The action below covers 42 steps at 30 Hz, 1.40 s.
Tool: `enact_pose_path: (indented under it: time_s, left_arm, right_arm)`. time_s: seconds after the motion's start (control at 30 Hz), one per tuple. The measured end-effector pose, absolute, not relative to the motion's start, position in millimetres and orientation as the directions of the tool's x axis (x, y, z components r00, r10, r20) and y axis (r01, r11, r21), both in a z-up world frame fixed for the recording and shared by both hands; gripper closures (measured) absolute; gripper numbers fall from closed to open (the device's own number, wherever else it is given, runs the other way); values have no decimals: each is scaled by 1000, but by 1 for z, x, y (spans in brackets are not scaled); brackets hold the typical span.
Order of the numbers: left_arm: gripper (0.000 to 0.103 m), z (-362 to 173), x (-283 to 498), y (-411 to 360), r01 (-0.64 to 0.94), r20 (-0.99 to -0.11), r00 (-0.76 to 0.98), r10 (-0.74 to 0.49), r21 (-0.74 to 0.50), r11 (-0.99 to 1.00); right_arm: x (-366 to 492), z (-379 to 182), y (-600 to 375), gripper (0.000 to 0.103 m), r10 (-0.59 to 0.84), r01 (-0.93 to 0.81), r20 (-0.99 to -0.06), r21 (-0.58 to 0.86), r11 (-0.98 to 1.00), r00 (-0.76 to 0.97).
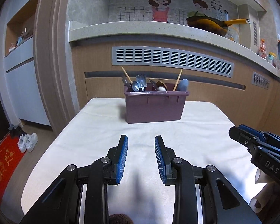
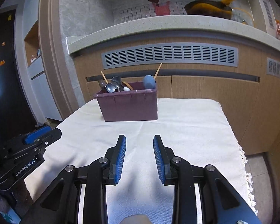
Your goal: Organize utensils
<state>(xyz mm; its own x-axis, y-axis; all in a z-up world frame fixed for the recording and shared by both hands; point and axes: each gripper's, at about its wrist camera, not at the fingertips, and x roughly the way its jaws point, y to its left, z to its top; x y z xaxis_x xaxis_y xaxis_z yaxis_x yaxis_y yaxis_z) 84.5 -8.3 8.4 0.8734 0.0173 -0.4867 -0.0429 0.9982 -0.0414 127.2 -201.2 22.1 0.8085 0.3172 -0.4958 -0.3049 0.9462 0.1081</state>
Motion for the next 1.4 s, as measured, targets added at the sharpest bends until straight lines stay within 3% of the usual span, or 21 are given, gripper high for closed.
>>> enact_pose_path:
  time_s: [1.4]
  left_arm:
    - [72,7,86,-3,-47,-515,857,6,-68,997]
  right_arm:
    - [129,20,-200,74,344,-331,-506,118,936,791]
